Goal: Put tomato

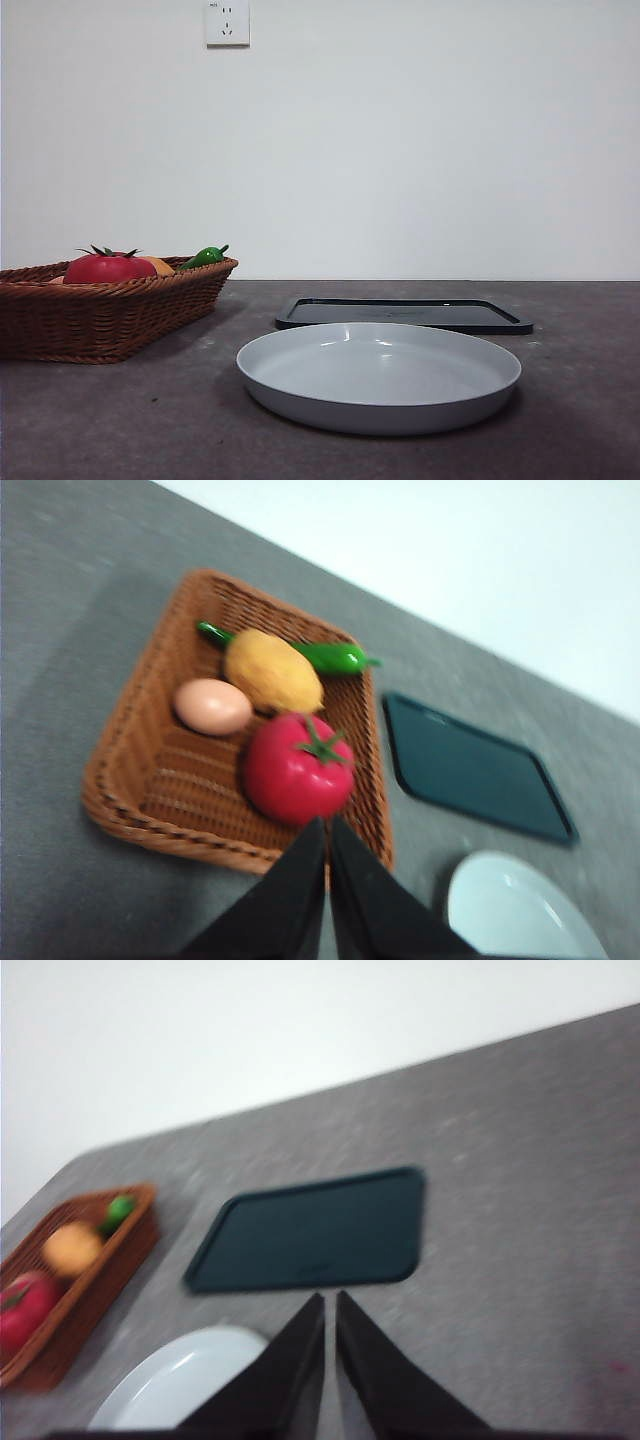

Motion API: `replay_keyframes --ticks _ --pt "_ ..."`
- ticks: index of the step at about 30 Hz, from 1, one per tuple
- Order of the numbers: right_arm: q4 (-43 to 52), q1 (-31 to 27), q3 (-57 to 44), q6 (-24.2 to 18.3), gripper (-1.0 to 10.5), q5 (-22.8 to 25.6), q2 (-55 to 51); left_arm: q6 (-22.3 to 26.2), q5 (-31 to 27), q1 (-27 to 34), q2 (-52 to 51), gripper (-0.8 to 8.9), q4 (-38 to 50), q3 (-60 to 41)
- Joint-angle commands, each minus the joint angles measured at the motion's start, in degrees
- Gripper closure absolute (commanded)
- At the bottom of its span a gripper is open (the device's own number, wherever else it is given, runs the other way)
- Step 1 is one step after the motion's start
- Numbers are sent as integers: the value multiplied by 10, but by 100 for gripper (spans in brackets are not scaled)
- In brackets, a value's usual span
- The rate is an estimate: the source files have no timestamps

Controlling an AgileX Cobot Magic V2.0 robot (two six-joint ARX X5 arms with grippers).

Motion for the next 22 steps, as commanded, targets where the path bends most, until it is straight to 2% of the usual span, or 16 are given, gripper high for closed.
replay_keyframes --ticks 1,5,8,13,17,22 --pt "-29 0 51 -42 937 -42 49 70 27 1 45 804 -32 51" --pt "-83 13 123 -65 938 -103 129 113 74 -3 113 804 -90 117" --pt "-123 34 171 -84 938 -125 181 147 96 -14 158 804 -137 162" --pt "-198 86 249 -130 937 -127 260 193 105 -49 220 804 -211 227" --pt "-234 134 288 -151 937 -126 302 229 105 -82 251 804 -263 265" --pt "-255 188 302 -169 938 -122 325 234 105 -110 261 804 -280 282"
